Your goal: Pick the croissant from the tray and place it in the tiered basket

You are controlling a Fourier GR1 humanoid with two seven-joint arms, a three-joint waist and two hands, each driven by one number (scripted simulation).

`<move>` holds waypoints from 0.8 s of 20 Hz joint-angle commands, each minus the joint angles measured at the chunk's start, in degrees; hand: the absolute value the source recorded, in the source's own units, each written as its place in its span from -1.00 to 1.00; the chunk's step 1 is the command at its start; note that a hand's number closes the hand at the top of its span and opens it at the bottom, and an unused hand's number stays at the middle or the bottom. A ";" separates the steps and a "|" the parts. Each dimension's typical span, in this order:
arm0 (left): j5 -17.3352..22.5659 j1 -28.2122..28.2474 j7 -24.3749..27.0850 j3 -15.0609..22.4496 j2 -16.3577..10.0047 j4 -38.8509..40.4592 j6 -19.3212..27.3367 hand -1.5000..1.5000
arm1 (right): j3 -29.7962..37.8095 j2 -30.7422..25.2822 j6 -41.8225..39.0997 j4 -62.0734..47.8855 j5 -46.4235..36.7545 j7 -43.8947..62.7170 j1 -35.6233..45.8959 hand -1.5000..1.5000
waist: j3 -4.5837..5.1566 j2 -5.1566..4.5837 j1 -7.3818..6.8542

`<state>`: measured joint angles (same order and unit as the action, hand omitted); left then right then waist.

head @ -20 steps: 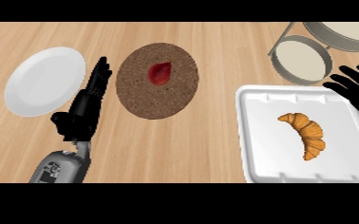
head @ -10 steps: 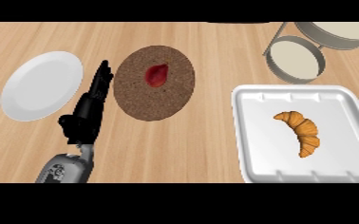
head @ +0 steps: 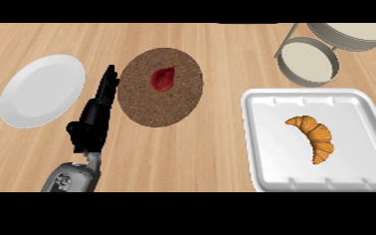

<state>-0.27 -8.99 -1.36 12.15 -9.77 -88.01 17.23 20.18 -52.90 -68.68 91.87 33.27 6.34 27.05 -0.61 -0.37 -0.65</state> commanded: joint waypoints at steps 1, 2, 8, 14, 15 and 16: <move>-1.13 -1.26 0.09 0.71 1.54 0.95 1.25 0.00 | 2.27 3.78 -12.57 6.46 -9.06 -4.41 -0.38 -1.00 | 0.08 -0.33 -0.04; 0.49 -1.78 -0.44 -1.58 -0.16 0.30 0.06 0.00 | 3.32 4.49 -13.44 7.82 -10.38 -5.29 -2.32 -1.00 | 0.13 -0.13 0.29; -0.23 0.20 -0.22 0.21 0.46 -1.36 -0.14 0.00 | 3.12 9.14 -13.73 15.66 -18.53 -8.66 -6.66 -1.00 | 0.05 -0.30 -0.58; -0.81 -1.77 -1.52 -0.27 0.06 -0.91 -0.30 0.00 | 1.04 7.26 -12.88 19.34 -25.62 -10.65 -8.54 -1.00 | 0.12 -0.47 -0.74; -0.06 -0.10 -0.39 -0.80 -0.25 -1.30 -0.66 0.00 | -0.11 7.67 -12.06 20.64 -27.19 -10.70 -9.47 -1.00 | 0.12 -0.46 -1.17; -0.33 -2.91 -2.54 -1.06 -0.30 -1.24 -0.58 0.00 | -0.13 7.46 -12.02 20.96 -28.19 -11.80 -10.15 -1.00 | 0.05 -0.45 -0.58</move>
<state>-1.10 -10.10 -2.92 12.13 -9.49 -89.45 17.29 20.77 -45.38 -69.54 111.49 10.27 1.23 17.80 -0.51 -0.71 -1.34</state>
